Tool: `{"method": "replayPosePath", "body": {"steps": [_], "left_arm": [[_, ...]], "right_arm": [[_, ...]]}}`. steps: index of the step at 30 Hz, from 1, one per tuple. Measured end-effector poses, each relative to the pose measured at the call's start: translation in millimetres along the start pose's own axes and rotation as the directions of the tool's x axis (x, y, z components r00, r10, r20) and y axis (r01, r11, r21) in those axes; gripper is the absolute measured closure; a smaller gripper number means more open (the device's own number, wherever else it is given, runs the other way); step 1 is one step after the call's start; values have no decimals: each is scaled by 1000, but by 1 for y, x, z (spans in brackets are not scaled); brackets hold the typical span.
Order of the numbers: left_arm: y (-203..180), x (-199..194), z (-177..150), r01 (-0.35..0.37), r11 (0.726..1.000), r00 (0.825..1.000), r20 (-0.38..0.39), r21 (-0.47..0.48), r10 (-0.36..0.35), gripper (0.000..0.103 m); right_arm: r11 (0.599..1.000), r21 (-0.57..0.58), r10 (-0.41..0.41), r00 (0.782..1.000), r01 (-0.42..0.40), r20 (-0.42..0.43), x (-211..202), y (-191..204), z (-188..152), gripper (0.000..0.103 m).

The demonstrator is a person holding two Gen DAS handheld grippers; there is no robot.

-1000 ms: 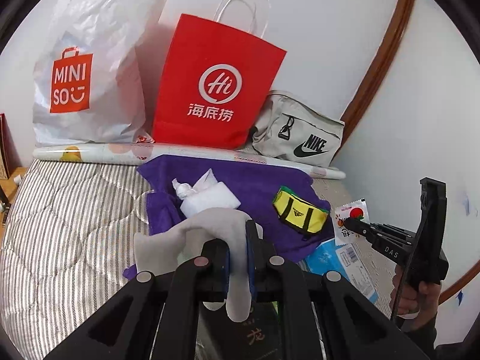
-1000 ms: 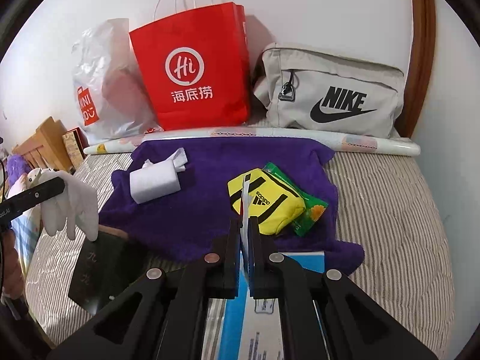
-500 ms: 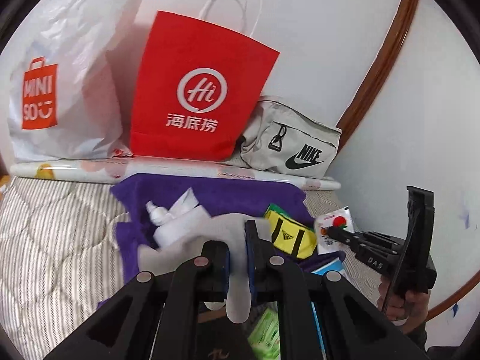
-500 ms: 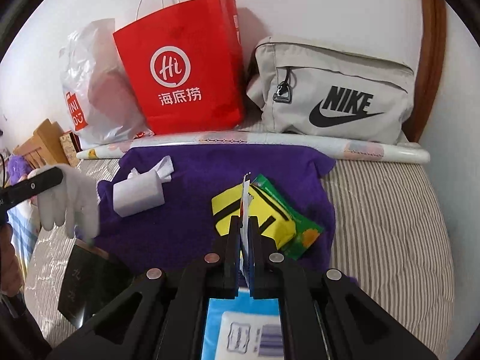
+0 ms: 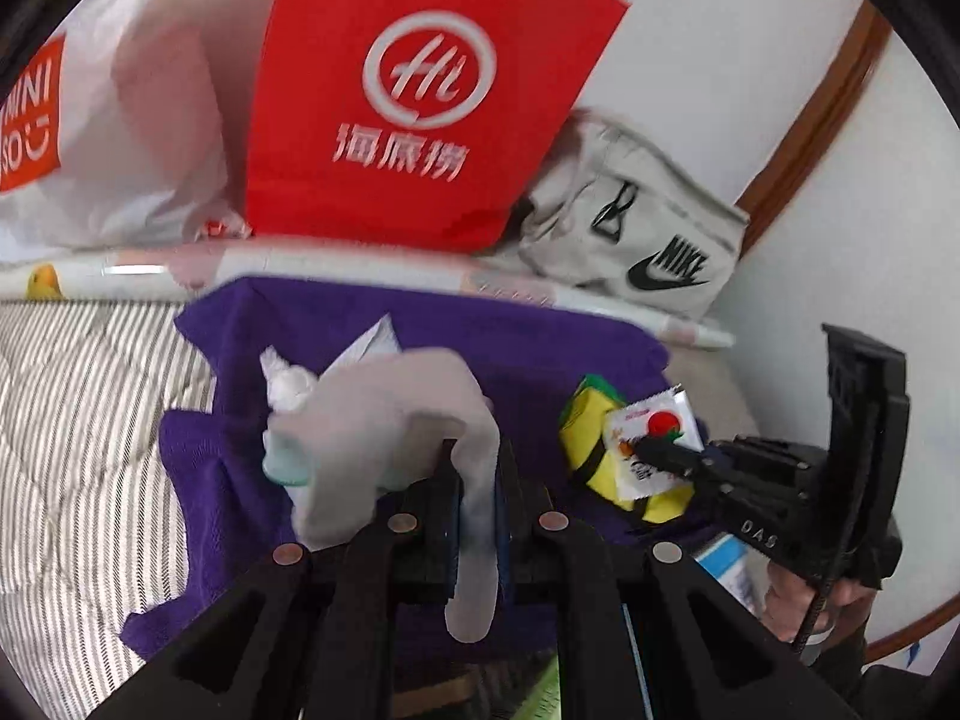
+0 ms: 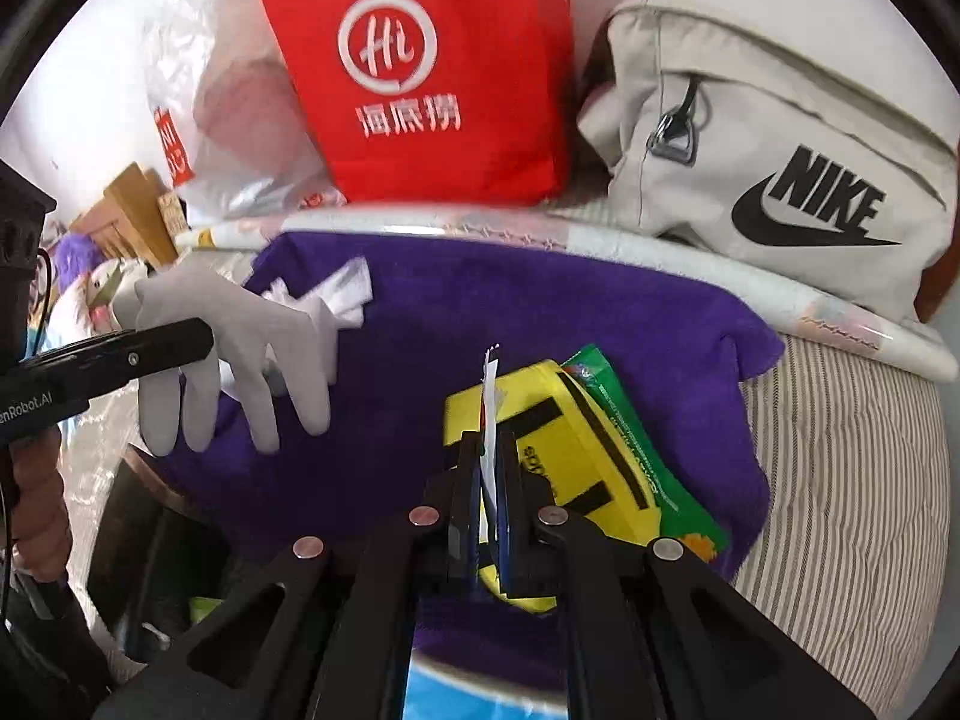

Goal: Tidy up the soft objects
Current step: 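Open the left gripper over the towel while the right gripper drops the packet onto the pouch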

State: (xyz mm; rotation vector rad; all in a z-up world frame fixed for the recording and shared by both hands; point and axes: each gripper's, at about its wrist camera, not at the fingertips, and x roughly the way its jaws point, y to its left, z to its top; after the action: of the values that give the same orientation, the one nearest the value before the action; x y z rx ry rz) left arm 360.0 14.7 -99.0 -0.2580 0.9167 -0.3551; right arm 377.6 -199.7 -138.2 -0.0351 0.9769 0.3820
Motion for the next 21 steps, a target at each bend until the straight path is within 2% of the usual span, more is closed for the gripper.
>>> {"method": "replayPosePath", "body": {"steps": [5, 8, 10, 12, 13, 15, 16, 17, 21], "left_arm": [[5, 11, -1, -25, 1000, 999, -27, -5, 25, 93], [8, 14, -1, -25, 1000, 999, -38, -19, 24, 93], [10, 18, -2, -18, 999, 998, -66, -27, 16, 89], [11, 19, -3, -15, 999, 996, -90, -32, 12, 82], [10, 18, -4, -13, 1000, 995, -96, -27, 10, 74], [8, 13, -7, -10, 1000, 995, -97, -17, 8, 60], [7, 9, -9, -12, 1000, 996, -89, -13, 11, 48], [7, 6, -10, -15, 1000, 997, -81, -11, 14, 41], [6, -6, -14, -26, 1000, 996, -80, -12, 25, 37]], "right_arm": [[1000, 0, 16, 1000, -16, -6, 6, -8, 6, 95], [1000, -18, -10, 1000, 10, -2, 6, -8, 5, 95], [999, -26, -29, 1000, 29, 1, 6, -9, 6, 90], [998, -38, -59, 998, 59, 1, 5, -8, 6, 80], [997, -39, -67, 998, 67, 3, 3, -8, 6, 77], [996, -42, -80, 997, 80, 9, -1, -9, 6, 62], [995, -47, -88, 996, 89, 15, -4, -7, 6, 59], [994, -53, -93, 995, 94, 19, -7, -7, 6, 55], [985, -86, -146, 988, 150, 55, -22, 3, 6, 41]]}}
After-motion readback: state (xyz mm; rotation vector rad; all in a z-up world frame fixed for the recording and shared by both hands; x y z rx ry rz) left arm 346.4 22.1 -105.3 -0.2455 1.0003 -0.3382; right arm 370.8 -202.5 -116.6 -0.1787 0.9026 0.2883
